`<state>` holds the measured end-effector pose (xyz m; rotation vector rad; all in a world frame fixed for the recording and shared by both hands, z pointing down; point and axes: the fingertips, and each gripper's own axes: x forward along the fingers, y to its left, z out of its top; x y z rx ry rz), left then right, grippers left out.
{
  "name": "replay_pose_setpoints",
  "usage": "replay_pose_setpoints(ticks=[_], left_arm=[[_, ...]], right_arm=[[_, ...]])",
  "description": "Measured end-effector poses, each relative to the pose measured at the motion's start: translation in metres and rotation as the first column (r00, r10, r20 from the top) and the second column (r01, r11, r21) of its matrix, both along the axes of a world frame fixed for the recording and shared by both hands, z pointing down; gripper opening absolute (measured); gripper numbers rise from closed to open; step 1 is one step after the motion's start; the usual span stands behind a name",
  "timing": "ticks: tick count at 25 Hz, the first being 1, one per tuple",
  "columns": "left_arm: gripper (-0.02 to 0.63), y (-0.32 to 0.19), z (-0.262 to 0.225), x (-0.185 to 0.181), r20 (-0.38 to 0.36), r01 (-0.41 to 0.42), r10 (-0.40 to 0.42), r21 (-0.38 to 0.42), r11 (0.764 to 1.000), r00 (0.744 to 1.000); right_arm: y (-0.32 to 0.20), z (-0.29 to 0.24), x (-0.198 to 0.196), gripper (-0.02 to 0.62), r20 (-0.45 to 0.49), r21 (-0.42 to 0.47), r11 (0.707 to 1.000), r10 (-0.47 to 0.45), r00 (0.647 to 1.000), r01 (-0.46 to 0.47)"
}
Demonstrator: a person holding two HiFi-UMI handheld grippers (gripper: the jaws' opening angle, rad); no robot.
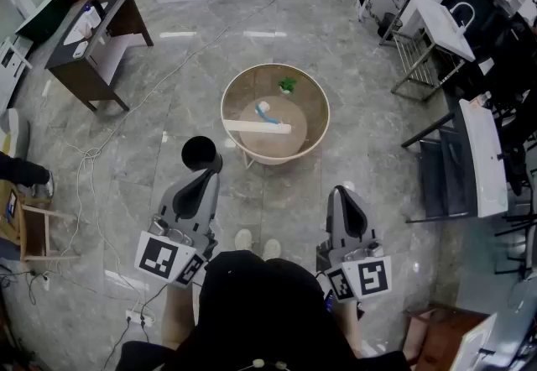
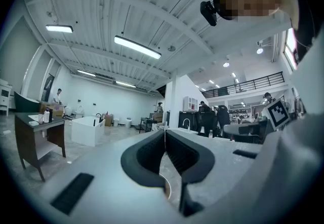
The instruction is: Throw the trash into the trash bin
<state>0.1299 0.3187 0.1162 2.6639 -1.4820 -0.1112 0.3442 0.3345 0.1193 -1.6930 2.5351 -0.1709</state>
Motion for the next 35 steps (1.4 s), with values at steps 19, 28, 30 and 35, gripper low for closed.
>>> replay_pose_setpoints(ticks=[19,28,30,35], left_arm=[[0.011,-0.003,0.000,-0.017,0.004,0.016,-0.016,0.005,1.000,1.000],[0.011,-0.011,-0.002,-0.094,0.015,0.086,-0.086,0.037,0.996,0.996],[0.011,-0.012,0.000,-0.102,0.010,0.088,-0.088,0.036,0.996,0.996],[0.011,-0.018,0.013,-0.116,0.004,0.094,-0.094,0.009,0.996,0.996]], right_arm=[[-0.006,0.003,-0.012,0.003,0.048,-0.002,0.999,-0.035,0.998,0.035],[-0.025,0.025,-0.045,0.035,-0.049,-0.039,0.999,-0.025,0.998,0.023],[-0.027,0.032,-0.050,0.061,-0.060,-0.054,0.998,-0.025,0.998,0.022],[-0.037,0.057,-0.057,0.089,-0.164,-0.113,0.993,-0.043,0.985,0.025]])
